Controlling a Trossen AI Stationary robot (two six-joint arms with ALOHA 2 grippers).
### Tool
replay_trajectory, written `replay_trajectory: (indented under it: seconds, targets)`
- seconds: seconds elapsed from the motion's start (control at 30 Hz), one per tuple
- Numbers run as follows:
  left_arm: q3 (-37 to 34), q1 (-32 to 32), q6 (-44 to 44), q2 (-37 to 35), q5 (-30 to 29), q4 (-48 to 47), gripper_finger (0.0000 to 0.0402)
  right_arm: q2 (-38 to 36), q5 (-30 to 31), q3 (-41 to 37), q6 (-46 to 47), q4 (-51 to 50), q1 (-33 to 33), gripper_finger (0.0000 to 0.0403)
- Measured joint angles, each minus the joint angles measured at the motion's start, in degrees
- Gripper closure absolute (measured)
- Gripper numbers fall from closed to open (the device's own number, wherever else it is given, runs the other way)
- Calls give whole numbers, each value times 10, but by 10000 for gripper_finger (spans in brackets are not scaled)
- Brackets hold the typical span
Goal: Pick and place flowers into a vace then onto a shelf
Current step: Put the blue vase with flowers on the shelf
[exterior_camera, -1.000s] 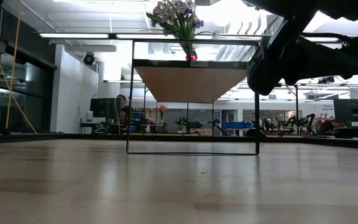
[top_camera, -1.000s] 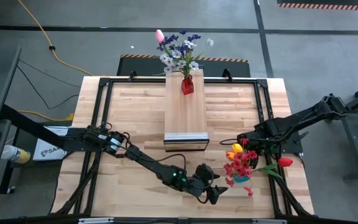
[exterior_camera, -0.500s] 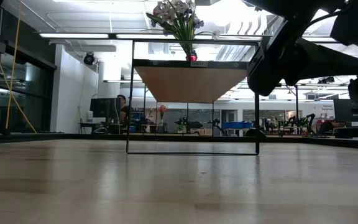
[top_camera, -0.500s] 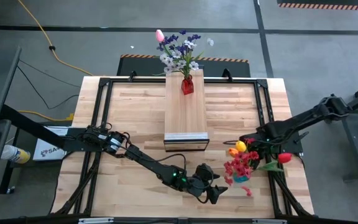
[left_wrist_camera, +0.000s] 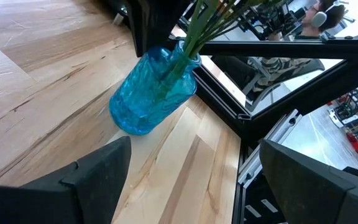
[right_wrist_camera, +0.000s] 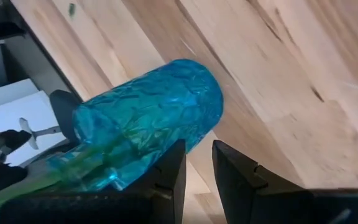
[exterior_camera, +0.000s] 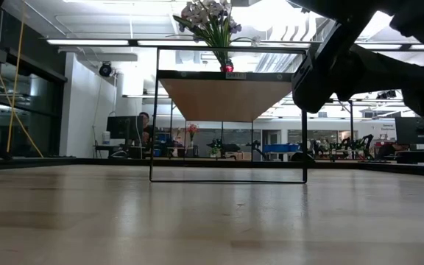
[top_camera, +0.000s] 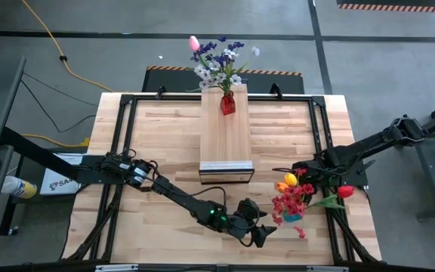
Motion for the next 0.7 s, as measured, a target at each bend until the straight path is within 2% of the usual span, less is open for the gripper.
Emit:
replay_trajectory:
  seconds: [0.37,0.7]
  targets:
    - [0,0,0,0,0,0,16,0,-10,0,15,11,0,331]
    - [0,0,0,0,9,-21,16,0,-31,0,45,-22,21,332]
